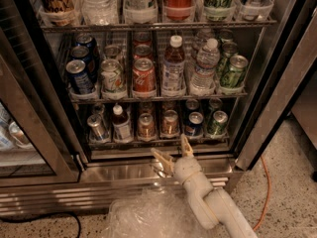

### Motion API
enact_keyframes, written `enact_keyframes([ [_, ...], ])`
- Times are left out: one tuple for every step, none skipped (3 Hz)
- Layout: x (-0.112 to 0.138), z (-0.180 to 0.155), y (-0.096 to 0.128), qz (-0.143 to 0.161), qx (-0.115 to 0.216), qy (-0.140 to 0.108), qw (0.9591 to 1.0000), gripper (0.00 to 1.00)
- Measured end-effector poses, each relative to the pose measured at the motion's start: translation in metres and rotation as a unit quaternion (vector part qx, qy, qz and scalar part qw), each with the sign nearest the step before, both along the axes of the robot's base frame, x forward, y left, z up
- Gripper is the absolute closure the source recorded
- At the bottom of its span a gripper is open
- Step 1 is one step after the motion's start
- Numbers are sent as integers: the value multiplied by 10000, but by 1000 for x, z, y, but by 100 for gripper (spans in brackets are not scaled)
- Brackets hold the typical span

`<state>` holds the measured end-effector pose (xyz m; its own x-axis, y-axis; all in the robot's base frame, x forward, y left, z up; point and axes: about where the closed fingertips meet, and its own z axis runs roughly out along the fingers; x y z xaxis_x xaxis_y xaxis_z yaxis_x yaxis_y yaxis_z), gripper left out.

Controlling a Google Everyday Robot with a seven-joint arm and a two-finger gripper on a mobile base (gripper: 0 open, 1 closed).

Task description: Pick orange can from bottom shelf of fridge

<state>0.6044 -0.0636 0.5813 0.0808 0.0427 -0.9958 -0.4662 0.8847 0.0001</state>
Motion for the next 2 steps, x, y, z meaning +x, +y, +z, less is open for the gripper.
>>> enact_keyframes([
  [7, 1, -1, -49, 18, -16, 10000, 19],
  [16, 6, -4, -96, 26, -58, 9999, 21],
])
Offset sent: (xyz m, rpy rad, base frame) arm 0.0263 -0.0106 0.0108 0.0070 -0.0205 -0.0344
